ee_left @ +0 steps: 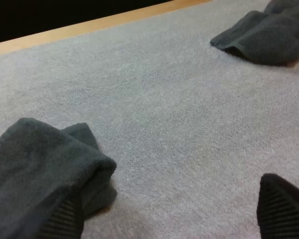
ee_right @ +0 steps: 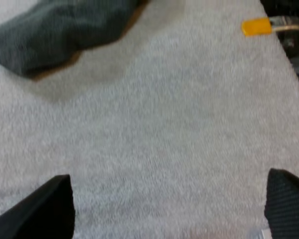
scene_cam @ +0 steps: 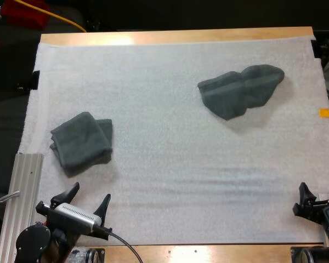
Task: Pick towel from pile, fold and stack
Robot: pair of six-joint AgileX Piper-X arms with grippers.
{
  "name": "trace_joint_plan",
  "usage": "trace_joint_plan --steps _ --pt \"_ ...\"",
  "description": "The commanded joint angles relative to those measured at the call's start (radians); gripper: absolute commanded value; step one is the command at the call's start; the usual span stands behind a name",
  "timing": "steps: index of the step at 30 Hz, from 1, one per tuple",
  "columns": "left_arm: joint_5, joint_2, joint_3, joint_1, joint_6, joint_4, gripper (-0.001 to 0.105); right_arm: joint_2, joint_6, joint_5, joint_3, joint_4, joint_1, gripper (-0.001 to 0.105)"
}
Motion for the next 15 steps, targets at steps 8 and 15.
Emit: trace_joint_plan --steps 8,15 --pt "0.124 -0.089 -0.054 -0.004 -0.091 -0.016 0.069 0.003 -0.007 -0.09 -0.068 0.008 -0.005 0.076" --pt "0.276 0.027 -0.126 -0.004 -0.16 -0.01 0.069 0.112 -0.007 -0.146 -0.171 0.013 -0.005 0.076"
